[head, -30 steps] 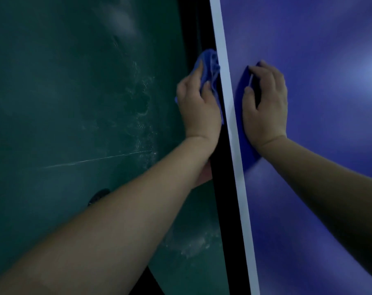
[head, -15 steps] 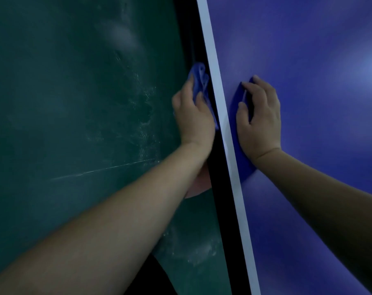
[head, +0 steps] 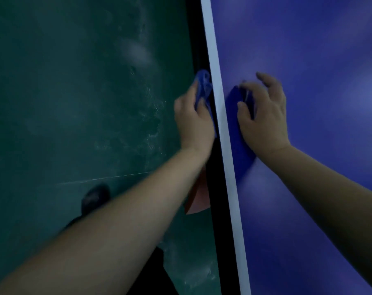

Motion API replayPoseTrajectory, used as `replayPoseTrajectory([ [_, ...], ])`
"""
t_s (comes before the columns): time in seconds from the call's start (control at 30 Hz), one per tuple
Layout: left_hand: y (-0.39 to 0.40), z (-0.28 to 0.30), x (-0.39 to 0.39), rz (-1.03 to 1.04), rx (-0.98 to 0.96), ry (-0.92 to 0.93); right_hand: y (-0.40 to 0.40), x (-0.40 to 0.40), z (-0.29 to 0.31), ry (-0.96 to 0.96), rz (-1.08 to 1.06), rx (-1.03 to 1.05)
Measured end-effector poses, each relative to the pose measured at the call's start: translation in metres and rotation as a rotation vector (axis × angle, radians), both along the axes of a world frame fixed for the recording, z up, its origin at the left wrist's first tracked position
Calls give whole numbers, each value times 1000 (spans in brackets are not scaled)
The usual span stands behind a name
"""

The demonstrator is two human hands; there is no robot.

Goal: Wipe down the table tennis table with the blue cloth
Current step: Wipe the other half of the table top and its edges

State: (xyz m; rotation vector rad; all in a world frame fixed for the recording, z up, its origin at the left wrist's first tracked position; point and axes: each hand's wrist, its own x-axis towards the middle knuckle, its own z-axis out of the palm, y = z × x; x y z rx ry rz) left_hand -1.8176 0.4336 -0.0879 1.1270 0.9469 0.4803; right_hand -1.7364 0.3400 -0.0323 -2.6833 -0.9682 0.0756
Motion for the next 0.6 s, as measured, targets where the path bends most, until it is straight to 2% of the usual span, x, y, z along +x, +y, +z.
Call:
replayPoseTrajectory([
  [0.13,-40,0,-33,0,30,-42,55,50,-3,12,-37,-16],
  [0.33,79,-11,75,1,58,-44,125,109,-7,-30,-94,-33],
  [0.43,56,-14,56,-18,130,-84,151,124,-9,-20,-88,8],
  [0.5,35,-8,33,-60,87,-102,159,127,-11,-21,-94,27],
  [0.6,65,-7,61,-61,75,-53,161,129,-12,-20,-130,29],
])
